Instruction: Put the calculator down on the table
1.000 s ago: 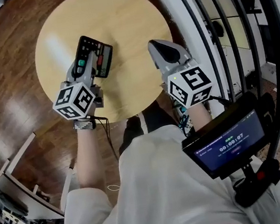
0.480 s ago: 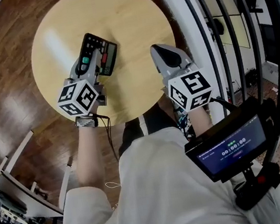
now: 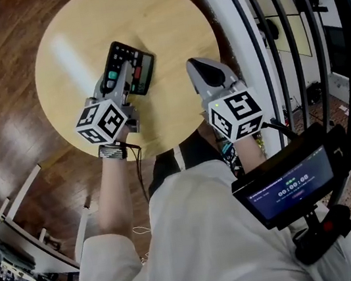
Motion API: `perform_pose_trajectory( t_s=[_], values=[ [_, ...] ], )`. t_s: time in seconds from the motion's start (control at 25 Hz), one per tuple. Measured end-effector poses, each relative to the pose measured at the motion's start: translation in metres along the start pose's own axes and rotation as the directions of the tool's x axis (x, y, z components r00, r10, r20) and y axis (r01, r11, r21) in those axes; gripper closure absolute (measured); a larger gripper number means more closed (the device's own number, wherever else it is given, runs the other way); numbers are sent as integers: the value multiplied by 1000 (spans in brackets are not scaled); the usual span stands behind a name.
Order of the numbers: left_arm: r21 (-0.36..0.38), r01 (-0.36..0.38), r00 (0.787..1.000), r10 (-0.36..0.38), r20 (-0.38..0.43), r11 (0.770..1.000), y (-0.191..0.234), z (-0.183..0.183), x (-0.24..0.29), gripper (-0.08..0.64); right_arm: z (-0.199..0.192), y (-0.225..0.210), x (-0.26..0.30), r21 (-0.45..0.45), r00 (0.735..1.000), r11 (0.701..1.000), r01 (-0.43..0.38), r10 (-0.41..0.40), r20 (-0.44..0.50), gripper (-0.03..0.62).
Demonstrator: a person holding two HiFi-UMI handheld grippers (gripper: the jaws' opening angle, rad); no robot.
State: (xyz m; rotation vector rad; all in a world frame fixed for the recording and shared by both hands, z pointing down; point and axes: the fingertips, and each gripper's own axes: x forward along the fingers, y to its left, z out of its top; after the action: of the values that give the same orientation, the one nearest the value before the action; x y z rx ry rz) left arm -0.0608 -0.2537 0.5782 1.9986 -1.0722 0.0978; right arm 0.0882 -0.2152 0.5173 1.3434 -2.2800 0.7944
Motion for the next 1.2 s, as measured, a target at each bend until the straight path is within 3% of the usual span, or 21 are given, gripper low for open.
perform_pose_trajectory(
  t_s=[0.48, 0.88, 1.2],
  values=[
    [-63, 18, 999, -20, -31, 998, 11, -11, 9, 477, -3, 3, 13, 11, 1000, 1000, 8, -7, -23, 590],
    [-2, -33, 998, 33, -45, 999, 18, -17, 9, 457, -8, 4, 13, 15, 1000, 1000, 5, -5, -24, 589],
    [-2, -118, 992, 118, -35, 993, 35, -21, 3, 378, -12, 2, 12, 19, 1000, 1000, 10, -9, -30, 591]
  ],
)
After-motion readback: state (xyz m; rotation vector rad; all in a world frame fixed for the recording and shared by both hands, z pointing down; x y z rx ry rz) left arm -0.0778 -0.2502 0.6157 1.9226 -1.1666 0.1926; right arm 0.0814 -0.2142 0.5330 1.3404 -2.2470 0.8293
